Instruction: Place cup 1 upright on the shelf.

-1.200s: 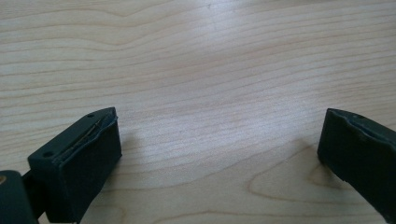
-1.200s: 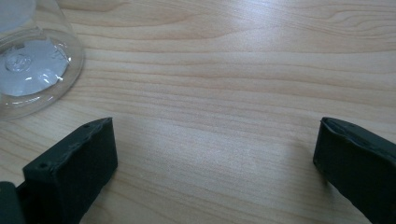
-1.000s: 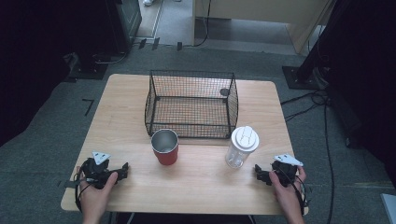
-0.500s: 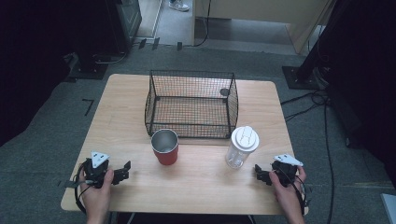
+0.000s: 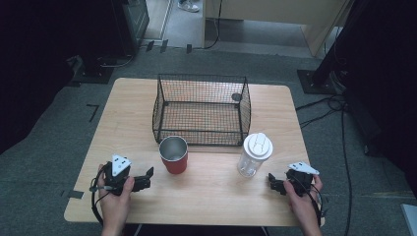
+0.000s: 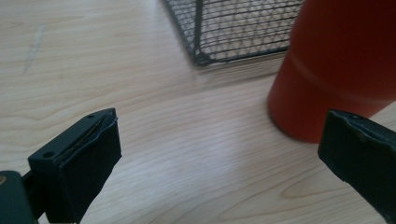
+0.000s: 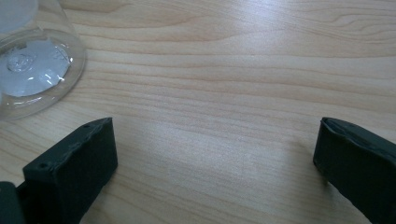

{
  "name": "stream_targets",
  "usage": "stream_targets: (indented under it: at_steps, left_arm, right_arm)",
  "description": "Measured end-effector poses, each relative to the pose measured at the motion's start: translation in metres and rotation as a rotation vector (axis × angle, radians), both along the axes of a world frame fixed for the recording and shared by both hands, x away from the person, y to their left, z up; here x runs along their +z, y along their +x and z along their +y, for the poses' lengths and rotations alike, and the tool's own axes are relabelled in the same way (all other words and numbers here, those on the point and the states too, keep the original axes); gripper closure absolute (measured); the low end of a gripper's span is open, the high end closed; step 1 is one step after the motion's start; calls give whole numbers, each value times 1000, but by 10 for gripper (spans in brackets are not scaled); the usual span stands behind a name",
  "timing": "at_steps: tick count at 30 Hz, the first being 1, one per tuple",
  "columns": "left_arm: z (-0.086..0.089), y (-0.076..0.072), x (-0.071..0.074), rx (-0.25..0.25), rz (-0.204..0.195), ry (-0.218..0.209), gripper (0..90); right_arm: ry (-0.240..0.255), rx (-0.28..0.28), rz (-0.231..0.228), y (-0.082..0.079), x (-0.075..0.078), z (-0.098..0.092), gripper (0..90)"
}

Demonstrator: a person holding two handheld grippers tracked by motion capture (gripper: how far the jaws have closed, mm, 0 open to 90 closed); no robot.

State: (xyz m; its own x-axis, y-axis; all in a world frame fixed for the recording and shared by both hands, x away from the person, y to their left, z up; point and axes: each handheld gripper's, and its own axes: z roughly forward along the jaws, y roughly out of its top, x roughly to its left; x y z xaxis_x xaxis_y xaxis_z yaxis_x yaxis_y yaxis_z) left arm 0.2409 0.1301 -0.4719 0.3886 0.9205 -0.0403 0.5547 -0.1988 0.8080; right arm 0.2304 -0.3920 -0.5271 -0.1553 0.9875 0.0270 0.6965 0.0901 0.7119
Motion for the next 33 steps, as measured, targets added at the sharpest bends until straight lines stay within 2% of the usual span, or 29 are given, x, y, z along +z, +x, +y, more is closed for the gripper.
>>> stream_targets:
  at_steps: [22, 25, 33]
  left_arm:
    - [-45, 9, 9, -141, -43, -71, 0]
    - [-49, 10, 9, -145, -41, -81, 0]
    - [-60, 16, 9, -171, -27, -77, 0]
  right_arm:
    - [0, 9, 0, 1, 0, -1, 0]
    - [0, 9, 0, 1, 0, -1, 0]
    - [0, 9, 0, 1, 0, -1, 0]
